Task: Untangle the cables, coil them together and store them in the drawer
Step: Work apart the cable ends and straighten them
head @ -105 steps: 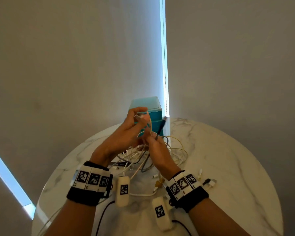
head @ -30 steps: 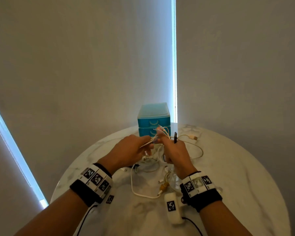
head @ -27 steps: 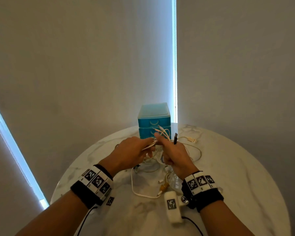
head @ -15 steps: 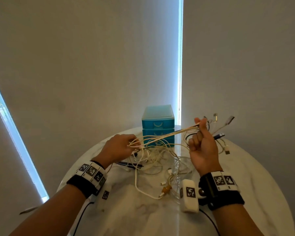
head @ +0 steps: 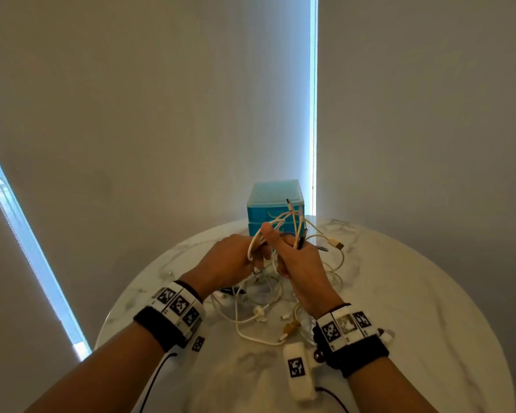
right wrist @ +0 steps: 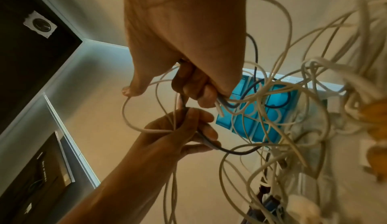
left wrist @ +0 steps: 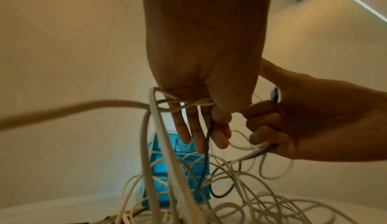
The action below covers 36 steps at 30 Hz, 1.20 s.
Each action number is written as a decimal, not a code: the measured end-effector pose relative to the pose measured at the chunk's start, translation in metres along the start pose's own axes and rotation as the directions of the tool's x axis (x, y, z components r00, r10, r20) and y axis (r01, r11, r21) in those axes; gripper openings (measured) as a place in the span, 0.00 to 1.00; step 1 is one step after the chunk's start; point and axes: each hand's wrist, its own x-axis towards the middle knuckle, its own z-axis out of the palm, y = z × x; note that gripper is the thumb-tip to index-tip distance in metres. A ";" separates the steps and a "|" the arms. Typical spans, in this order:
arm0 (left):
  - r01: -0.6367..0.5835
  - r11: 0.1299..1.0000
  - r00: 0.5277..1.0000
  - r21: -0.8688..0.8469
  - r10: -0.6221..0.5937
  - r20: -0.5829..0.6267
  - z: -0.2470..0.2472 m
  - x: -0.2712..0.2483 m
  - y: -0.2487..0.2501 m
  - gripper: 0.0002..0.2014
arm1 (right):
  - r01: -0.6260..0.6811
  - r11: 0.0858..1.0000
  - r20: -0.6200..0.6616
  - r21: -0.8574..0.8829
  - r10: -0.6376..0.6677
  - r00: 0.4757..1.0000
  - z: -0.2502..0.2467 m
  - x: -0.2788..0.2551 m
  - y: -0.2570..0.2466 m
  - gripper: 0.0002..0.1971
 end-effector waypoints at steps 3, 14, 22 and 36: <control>-0.014 0.996 1.000 0.085 0.013 0.009 0.002 -0.001 0.008 0.08 | 0.026 1.000 -0.046 -0.013 -0.027 0.999 0.002 0.000 0.001 0.17; 0.175 0.983 0.984 -0.046 -0.175 0.021 0.014 -0.003 -0.044 0.09 | 0.120 0.833 -0.205 0.541 -0.008 0.979 -0.047 0.019 -0.032 0.14; 0.339 0.935 0.913 -0.106 -0.300 0.275 0.016 -0.009 -0.071 0.46 | 0.110 0.670 -0.054 0.734 -0.103 0.993 -0.077 0.028 -0.030 0.16; 0.027 0.949 0.997 -0.314 -0.001 0.081 0.004 0.019 -0.002 0.14 | 0.031 0.591 0.133 0.806 -0.232 0.964 -0.074 0.012 -0.040 0.18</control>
